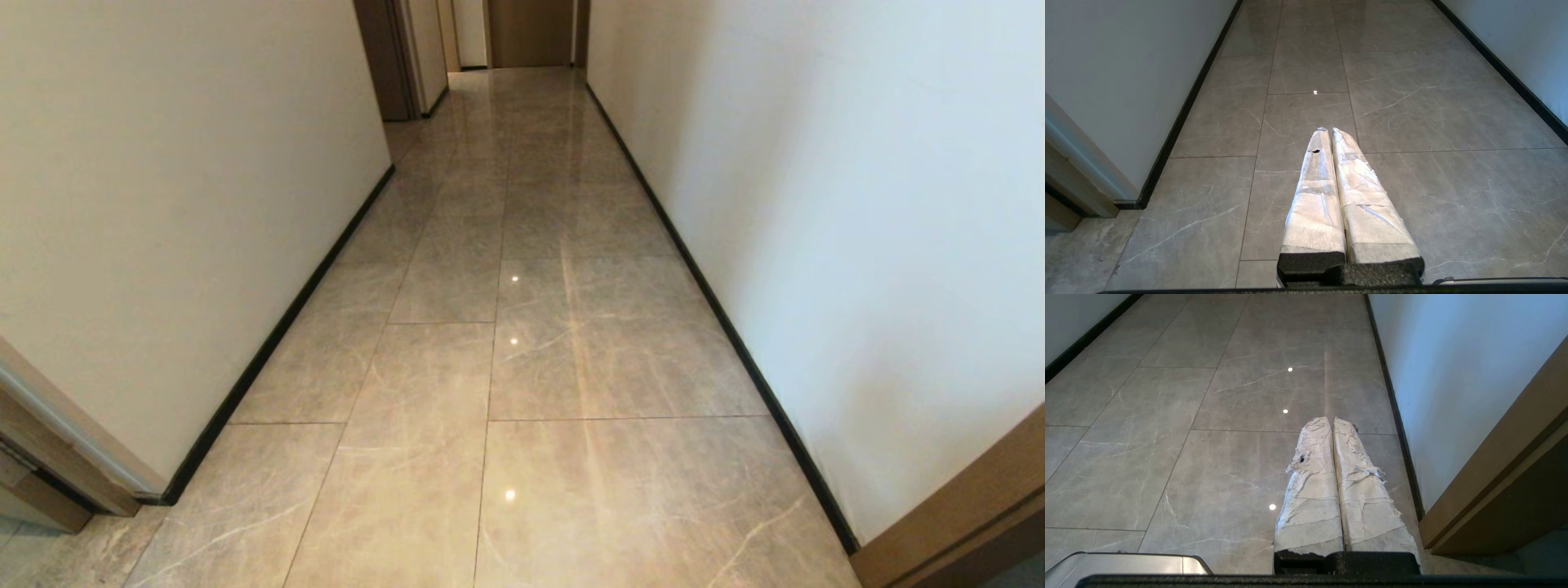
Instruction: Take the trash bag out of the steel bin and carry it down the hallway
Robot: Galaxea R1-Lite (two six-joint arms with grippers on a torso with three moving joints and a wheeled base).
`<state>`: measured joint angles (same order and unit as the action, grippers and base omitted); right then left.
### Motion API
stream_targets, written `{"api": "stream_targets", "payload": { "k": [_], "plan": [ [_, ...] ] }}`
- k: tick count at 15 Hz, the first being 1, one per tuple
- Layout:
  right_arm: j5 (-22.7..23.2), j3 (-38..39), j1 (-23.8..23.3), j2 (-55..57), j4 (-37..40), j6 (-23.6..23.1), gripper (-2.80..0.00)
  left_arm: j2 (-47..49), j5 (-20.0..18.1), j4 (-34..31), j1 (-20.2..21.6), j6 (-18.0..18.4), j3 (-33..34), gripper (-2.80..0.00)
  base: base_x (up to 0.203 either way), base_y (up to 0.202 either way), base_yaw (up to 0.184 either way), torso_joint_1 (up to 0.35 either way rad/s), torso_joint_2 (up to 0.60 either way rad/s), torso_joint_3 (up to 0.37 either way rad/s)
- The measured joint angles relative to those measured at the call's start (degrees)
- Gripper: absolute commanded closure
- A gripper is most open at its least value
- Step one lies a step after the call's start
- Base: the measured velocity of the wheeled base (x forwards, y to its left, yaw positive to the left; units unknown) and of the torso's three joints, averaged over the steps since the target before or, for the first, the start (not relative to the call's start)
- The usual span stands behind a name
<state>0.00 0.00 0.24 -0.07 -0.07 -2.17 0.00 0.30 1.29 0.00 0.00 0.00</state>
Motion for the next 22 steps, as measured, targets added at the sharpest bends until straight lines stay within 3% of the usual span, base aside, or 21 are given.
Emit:
{"api": "stream_targets", "payload": {
  "k": [22],
  "plan": [
    [-0.42, 0.00, 0.00, 0.00, -0.09, 1.52, 0.00, 0.00, 0.02, 0.00, 0.00, 0.02, 0.00, 0.00, 0.000, 0.000, 0.000, 0.000, 0.00, 0.000]
  ]
}}
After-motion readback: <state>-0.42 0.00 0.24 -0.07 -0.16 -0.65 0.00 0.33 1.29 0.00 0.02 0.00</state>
